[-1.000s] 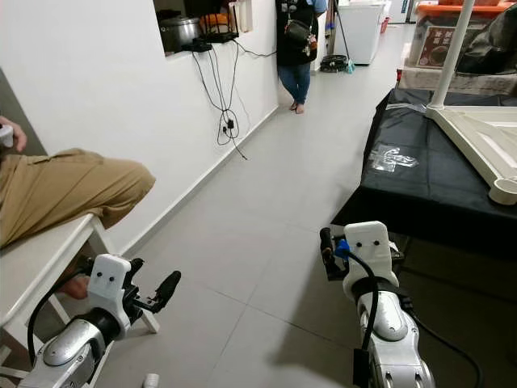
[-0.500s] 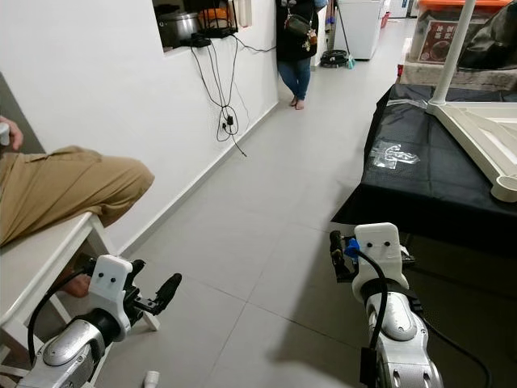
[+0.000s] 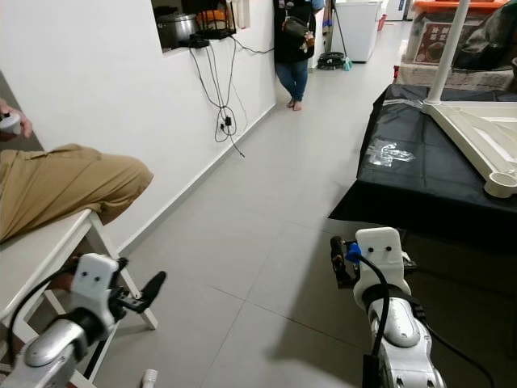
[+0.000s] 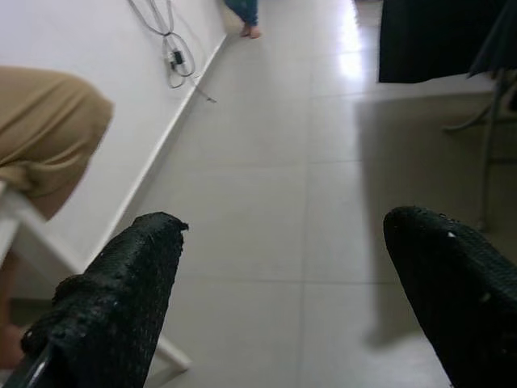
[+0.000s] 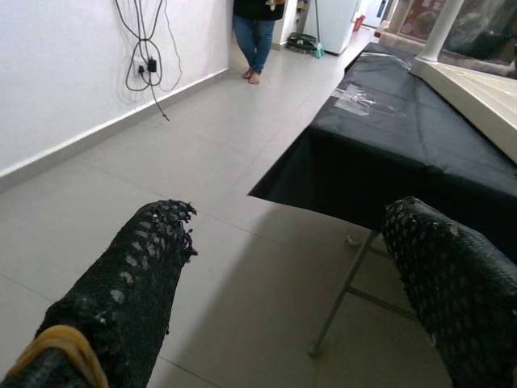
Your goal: Building children table
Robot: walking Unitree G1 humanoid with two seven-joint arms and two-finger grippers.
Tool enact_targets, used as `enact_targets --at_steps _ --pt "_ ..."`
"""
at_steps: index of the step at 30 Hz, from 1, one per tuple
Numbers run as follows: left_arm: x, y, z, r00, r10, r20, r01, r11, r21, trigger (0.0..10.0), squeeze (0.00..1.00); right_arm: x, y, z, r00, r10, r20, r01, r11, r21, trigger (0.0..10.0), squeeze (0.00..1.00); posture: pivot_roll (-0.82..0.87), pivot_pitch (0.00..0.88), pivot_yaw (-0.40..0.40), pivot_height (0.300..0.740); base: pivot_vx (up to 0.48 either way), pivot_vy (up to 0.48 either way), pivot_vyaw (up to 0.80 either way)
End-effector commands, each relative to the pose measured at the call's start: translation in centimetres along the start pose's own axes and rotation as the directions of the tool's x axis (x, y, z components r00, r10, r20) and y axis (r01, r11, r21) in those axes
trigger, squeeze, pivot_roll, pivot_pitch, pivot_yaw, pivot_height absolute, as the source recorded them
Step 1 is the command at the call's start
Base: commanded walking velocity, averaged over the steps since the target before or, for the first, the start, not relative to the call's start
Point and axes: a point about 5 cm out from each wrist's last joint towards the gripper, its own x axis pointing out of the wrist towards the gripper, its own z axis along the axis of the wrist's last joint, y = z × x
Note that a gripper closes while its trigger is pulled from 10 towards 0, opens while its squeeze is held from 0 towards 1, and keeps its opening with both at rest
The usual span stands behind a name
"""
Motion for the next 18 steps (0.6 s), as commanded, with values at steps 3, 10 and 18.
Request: enact_targets --at_steps 3,10,18 --pt "-0.7 2.3 -0.6 0.997 0.069 -0.032 -0.068 0.997 0.041 10.0 0.0 -0.4 -0.4 0.5 0.999 -0.013 0.04 0.013 1.0 -0.003 10.0 0.0 0.0 0.012 0.013 0.675 0.0 0.0 0.0" --pt "-1.1 4.2 -0.7 0.991 0.13 -0.037 -0.127 0.989 0.072 10.0 0.0 -0.5 -0.4 0.6 0.998 -0.024 0.057 0.024 1.0 0.011 10.0 0.0 0.01 0.004 0.004 0.66 0.0 0.0 0.0" --pt "-0.9 5.4 -0.6 0.985 0.168 -0.027 -0.165 0.982 0.091 10.0 0.0 -0.5 -0.3 0.6 0.998 -0.017 0.058 0.017 1.0 0.003 10.0 0.0 0.0 0.0 0.004 0.63 0.0 0.0 0.0"
